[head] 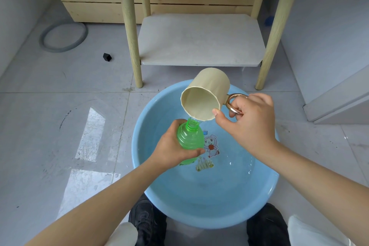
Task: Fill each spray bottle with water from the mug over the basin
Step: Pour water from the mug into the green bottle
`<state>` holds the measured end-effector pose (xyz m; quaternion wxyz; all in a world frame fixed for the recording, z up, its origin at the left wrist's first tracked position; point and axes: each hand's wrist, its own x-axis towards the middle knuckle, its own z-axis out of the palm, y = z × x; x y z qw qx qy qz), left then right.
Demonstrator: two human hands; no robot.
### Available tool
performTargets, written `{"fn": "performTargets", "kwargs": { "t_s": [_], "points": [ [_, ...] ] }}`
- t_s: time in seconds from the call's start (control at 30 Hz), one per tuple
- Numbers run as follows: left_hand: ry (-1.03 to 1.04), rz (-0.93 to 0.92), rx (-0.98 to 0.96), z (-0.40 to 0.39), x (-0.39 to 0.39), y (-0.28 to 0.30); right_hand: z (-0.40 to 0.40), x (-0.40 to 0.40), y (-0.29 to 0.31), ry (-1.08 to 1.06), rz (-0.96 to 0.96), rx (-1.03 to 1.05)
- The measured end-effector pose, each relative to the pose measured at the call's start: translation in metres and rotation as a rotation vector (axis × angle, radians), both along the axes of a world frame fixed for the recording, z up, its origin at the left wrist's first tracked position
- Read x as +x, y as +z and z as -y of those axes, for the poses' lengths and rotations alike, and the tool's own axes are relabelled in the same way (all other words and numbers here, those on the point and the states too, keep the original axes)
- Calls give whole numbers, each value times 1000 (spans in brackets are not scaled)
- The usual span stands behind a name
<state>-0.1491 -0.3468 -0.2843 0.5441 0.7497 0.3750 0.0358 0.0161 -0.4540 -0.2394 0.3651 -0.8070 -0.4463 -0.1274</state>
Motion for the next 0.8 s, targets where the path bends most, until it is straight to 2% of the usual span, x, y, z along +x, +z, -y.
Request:
{"fn": "performTargets", "kwargs": {
  "t_s": [0.8],
  "points": [
    [-3,-5,13,0,-1,1,-1,3,-3,65,203,-3]
  ]
}}
